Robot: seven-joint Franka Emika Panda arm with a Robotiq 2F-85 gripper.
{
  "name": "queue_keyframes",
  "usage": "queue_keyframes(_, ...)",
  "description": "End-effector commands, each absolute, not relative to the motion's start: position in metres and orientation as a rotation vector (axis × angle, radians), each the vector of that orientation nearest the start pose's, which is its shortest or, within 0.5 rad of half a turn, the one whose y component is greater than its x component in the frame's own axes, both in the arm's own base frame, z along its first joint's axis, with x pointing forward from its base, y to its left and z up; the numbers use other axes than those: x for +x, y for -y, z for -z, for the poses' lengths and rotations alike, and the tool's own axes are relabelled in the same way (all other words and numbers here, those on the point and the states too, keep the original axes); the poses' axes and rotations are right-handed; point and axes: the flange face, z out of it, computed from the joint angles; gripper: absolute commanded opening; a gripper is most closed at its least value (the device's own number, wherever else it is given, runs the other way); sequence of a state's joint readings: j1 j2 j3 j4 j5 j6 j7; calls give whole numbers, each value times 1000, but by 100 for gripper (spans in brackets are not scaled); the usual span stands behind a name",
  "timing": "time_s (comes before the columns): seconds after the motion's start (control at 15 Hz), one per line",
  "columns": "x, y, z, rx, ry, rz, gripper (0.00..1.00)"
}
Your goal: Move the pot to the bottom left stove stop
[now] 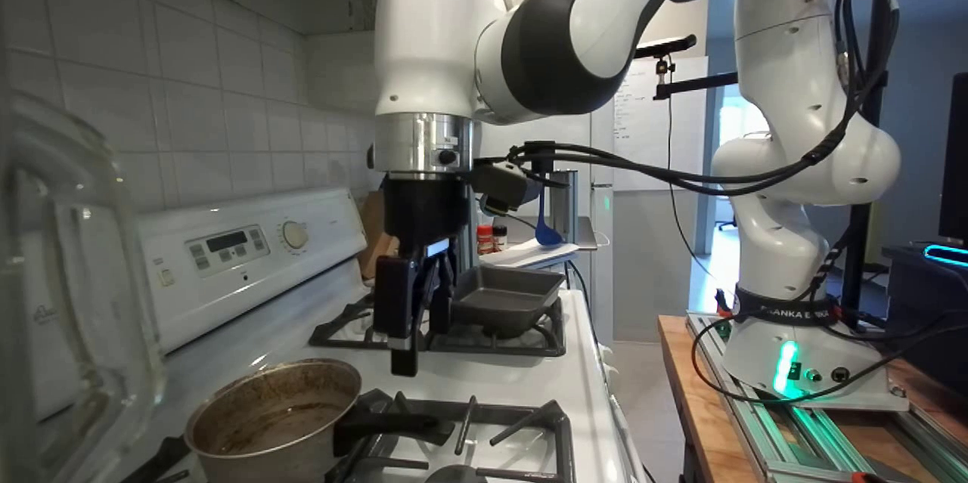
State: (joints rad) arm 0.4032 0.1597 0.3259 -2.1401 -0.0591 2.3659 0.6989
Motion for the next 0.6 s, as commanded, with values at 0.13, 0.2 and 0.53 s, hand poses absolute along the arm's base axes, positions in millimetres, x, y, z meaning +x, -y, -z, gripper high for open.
queue_keyframes(0.13, 432, -388, -312, -3091, 123, 117, 100)
queue_keyframes(0.2, 433, -390, -307, -3091, 127, 123, 100)
queue_keyframes(0.53, 440, -395, -285, -3120, 135, 174, 100)
